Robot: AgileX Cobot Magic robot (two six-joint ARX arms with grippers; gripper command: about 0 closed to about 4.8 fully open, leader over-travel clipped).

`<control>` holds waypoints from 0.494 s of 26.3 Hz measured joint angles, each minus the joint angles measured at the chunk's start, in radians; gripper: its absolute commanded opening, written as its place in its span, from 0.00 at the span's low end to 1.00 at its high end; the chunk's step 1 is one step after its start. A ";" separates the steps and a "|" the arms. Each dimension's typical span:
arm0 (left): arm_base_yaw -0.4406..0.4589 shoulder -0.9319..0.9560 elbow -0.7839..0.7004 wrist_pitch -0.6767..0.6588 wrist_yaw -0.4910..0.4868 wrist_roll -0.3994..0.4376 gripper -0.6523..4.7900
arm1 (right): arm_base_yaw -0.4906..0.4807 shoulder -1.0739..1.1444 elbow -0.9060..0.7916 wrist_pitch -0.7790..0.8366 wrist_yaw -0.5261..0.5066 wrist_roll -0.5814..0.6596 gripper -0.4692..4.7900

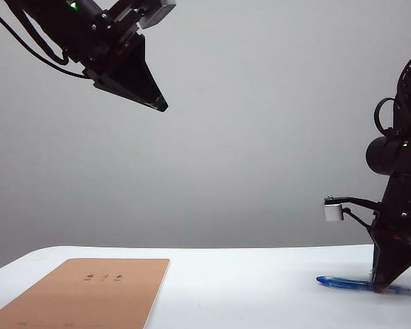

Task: Pick up a pen on the table and place it on the notebook.

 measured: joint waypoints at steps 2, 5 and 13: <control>0.000 0.000 0.000 -0.002 0.000 0.000 0.11 | 0.000 0.000 0.001 0.000 -0.002 0.002 0.09; 0.000 0.000 0.000 -0.002 0.000 0.000 0.11 | 0.000 0.000 0.005 -0.007 -0.001 0.006 0.09; 0.000 0.000 0.000 -0.002 -0.159 0.002 0.11 | 0.025 -0.055 0.252 -0.268 -0.014 0.134 0.09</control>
